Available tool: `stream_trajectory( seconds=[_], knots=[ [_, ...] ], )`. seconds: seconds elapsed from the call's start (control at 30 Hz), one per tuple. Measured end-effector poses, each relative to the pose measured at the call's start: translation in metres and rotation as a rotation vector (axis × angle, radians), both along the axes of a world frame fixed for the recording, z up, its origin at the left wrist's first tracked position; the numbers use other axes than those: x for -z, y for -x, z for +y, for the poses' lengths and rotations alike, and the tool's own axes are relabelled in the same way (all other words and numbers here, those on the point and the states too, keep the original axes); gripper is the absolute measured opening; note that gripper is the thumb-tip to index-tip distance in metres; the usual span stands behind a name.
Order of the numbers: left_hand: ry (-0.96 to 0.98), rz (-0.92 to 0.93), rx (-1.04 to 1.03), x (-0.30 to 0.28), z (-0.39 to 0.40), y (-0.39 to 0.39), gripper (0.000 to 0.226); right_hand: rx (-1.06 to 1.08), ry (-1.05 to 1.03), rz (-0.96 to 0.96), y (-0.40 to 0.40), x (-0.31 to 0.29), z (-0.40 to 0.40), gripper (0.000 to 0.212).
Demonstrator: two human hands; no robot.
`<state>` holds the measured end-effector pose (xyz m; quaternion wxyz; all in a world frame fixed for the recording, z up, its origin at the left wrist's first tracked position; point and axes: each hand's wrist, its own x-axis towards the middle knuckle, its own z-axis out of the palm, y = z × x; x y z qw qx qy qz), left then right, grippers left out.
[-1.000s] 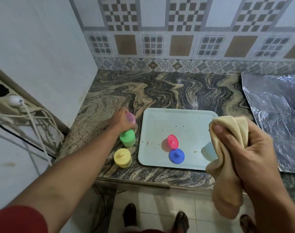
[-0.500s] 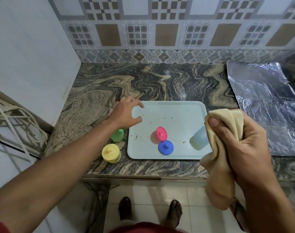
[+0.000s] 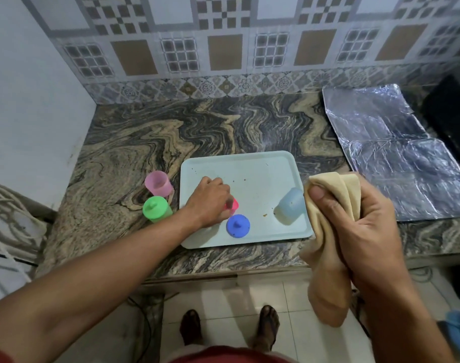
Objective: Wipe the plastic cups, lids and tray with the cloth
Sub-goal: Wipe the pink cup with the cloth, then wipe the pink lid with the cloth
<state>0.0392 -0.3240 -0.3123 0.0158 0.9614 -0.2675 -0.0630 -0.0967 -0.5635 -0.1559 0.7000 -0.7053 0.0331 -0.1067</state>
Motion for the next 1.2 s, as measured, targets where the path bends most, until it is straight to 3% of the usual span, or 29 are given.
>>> stream_trajectory(
  seconds=[0.07,0.13,0.27,0.4,0.5,0.63,0.8,0.9,0.97,1.2],
  knots=[
    [0.208,0.054,-0.158,-0.007,0.000,-0.003,0.015,0.004,-0.006,-0.002,0.001,0.001,-0.003,0.019],
    [0.566,0.177,-0.345,-0.020,0.001,-0.004,0.004,0.008,-0.006,-0.007,0.002,0.004,-0.005,0.020],
    [1.266,0.540,-0.648,-0.061,-0.003,0.008,0.017,0.072,-0.065,0.006,-0.002,0.011,-0.004,0.014],
    [1.756,0.902,-0.765,-0.103,-0.008,0.040,0.017,0.123,-0.065,-0.014,-0.009,0.017,0.004,0.005],
    [1.971,0.995,-0.774,-0.129,-0.015,0.067,0.011,0.128,-0.002,-0.096,-0.013,0.013,0.017,0.007],
    [2.075,1.011,-0.804,-0.148,-0.020,0.088,0.005,0.105,0.116,-0.231,-0.014,0.006,0.036,0.008],
    [2.155,0.960,-0.791,-0.161,-0.026,0.105,0.008,0.168,0.134,-0.352,-0.015,0.000,0.057,0.023],
    [2.159,0.898,-0.705,-0.164,-0.035,0.114,0.012,0.238,0.130,-0.373,-0.015,-0.001,0.069,0.019],
    [2.142,0.840,-0.621,-0.162,-0.037,0.119,0.010,0.288,0.140,-0.373,-0.014,-0.001,0.074,0.014],
    [1.919,0.528,-0.389,-0.161,-0.036,0.128,0.012,0.331,0.132,-0.342,-0.016,-0.008,0.070,0.028]
  ],
)
